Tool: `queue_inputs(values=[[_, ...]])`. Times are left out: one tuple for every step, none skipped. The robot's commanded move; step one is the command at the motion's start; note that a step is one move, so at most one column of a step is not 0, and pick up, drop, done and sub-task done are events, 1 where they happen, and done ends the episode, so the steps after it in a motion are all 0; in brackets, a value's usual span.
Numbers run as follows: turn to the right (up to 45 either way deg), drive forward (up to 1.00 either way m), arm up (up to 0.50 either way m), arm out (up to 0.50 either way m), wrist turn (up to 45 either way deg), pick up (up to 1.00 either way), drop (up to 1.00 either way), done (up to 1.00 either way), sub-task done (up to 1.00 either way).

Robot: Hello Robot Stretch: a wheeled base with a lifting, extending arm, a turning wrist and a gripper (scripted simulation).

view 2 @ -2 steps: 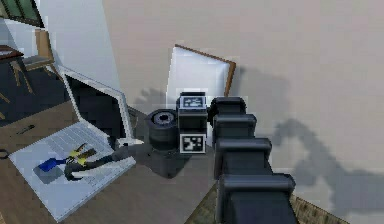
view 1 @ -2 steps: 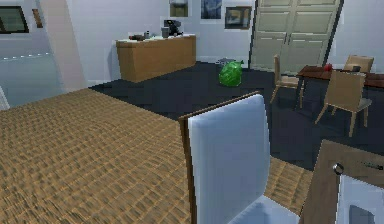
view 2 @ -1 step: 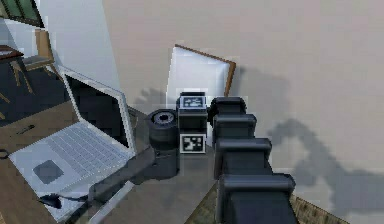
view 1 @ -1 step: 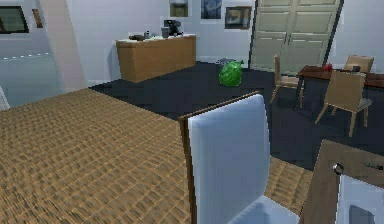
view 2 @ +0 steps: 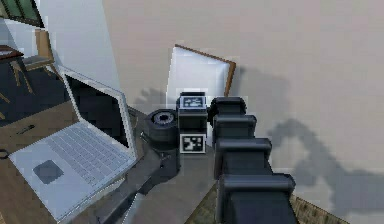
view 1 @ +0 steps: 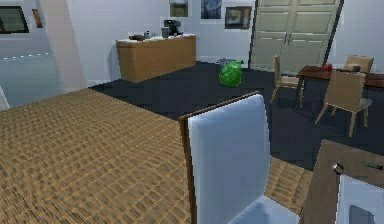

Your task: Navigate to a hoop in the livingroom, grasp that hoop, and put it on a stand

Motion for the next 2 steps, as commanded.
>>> queue_inputs(values=[[0.0, 0.0, 0.0, -0.1, 0.0, 0.0, 0.0, 0.0, 0.0], [-45.0, 0.0, 0.0, 0.0, 0.0, 0.0, 0.0, 0.0, 0.0]])
